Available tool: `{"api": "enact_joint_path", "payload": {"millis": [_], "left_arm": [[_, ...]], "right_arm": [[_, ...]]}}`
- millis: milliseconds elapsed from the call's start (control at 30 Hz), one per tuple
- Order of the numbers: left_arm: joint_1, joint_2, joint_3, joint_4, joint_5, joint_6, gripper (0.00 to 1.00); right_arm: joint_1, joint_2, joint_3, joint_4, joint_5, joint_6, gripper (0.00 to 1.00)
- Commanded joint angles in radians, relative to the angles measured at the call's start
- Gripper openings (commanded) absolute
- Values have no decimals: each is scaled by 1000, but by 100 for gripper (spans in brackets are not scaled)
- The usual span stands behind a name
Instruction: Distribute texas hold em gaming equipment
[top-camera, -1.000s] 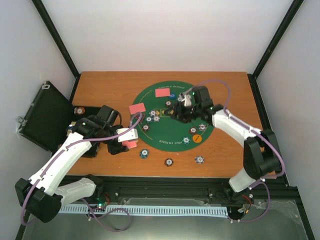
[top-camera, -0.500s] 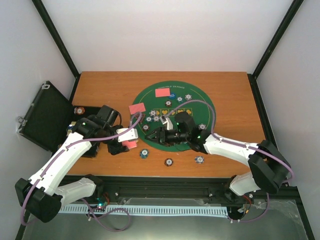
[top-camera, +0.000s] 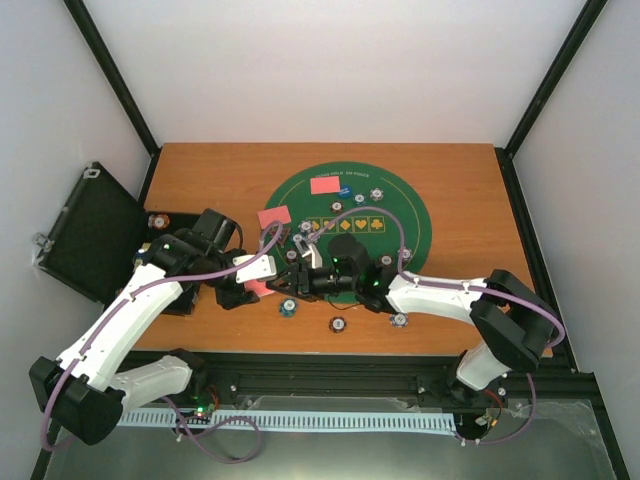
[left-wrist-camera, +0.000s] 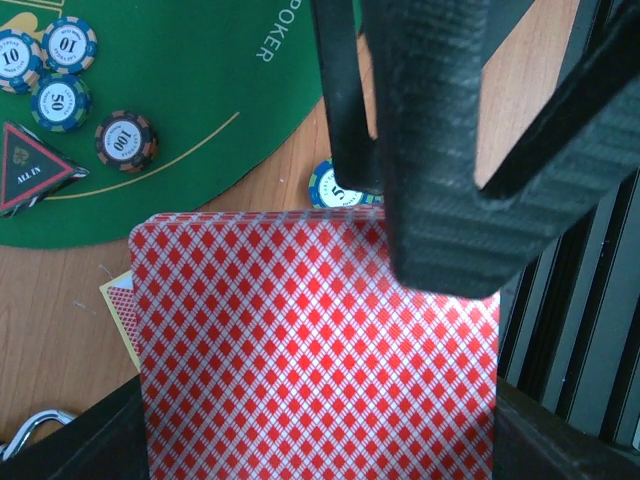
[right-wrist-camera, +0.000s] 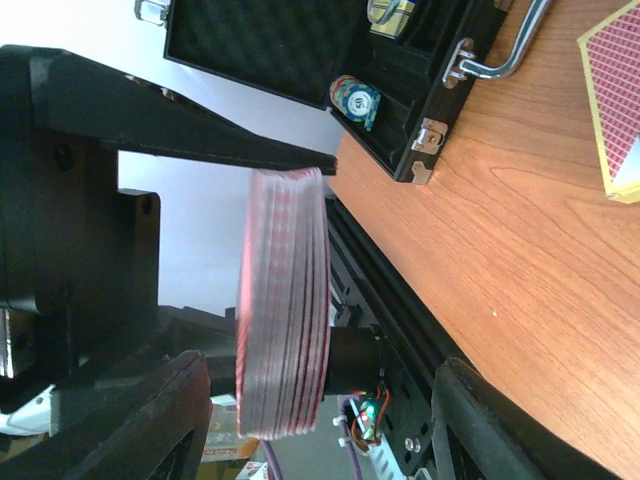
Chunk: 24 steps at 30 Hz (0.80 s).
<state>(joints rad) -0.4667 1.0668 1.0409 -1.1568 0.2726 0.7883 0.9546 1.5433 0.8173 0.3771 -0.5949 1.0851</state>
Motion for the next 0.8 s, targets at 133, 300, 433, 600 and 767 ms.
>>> {"api": "enact_joint_path", "payload": {"millis": [133, 300, 433, 600, 767], "left_arm": [[2, -7, 29, -18, 10, 4, 11], [2, -10, 17, -17, -3, 10, 11], [2, -9, 16, -16, -5, 10, 11], [2, -10, 15, -18, -5, 12, 11], [2, -12, 16, -21, -6, 13, 11]], "right_arm": [[18, 30, 31, 83, 5, 21, 60], [23, 40, 43, 92, -1, 26, 61], [35, 69, 57, 115, -9, 39, 60], [47, 106, 76, 157, -20, 58, 61], [51, 163, 119, 187, -33, 74, 61]]}}
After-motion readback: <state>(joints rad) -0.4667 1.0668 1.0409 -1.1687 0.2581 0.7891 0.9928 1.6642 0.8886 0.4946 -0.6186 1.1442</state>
